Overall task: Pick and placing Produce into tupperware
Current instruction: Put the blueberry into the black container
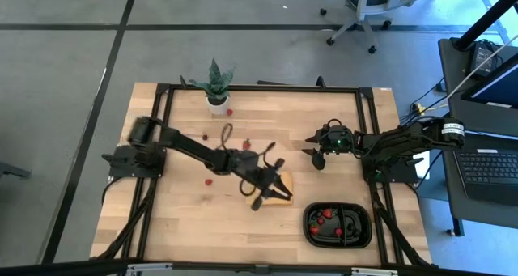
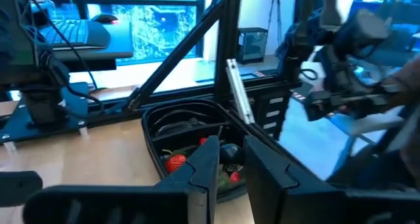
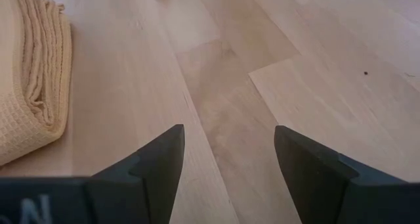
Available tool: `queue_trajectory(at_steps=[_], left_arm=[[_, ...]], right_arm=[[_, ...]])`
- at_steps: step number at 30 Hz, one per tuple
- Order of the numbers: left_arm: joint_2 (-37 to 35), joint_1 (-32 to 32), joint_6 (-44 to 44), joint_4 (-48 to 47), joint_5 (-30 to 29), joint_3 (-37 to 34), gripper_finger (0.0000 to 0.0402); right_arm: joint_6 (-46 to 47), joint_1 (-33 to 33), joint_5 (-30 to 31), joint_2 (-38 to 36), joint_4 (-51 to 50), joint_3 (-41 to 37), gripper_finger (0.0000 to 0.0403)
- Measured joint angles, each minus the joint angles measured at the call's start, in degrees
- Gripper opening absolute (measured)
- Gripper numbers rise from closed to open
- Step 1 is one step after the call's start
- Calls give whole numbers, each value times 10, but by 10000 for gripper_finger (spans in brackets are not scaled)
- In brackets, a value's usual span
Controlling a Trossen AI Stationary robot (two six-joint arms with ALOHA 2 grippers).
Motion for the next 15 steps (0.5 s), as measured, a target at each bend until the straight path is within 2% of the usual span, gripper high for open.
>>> queue_trajectory(at_steps=[4, 10, 15], left_arm=[[80, -5, 0, 43, -6, 55, 55], [196, -7, -1, 25, 13, 190, 55], [261, -8, -11, 0, 29, 273, 55]], right_arm=[[0, 0, 0, 0, -1, 0, 237], [3, 0, 0, 0, 0, 0, 237], [4, 0, 0, 0, -2, 0, 237]])
